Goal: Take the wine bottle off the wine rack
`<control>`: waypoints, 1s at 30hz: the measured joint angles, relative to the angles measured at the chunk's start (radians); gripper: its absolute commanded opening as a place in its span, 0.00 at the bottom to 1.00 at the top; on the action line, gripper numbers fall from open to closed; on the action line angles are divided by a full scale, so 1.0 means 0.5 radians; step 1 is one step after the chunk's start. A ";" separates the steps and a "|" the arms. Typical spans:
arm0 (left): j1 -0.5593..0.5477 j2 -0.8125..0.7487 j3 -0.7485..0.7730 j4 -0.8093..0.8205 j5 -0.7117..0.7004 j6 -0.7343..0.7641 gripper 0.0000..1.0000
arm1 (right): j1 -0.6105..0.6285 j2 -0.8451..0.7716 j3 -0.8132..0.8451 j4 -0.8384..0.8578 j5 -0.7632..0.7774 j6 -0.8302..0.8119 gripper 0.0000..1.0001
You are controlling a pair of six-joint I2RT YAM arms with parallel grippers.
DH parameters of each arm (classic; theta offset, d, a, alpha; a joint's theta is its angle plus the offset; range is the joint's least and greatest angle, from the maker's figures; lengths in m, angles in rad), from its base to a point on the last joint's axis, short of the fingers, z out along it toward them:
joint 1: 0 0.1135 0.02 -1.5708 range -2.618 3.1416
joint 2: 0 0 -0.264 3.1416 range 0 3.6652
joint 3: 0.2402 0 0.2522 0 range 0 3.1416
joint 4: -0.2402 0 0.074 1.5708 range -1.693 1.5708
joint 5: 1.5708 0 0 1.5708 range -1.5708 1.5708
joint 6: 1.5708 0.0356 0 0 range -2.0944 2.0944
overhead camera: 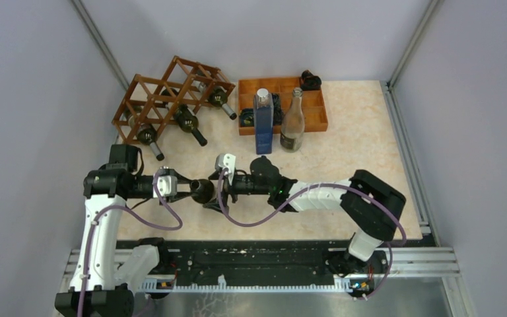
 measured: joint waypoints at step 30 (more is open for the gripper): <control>0.000 -0.192 -0.098 0.835 0.072 -1.297 0.99 | 0.121 0.277 0.179 0.208 0.576 -0.122 0.13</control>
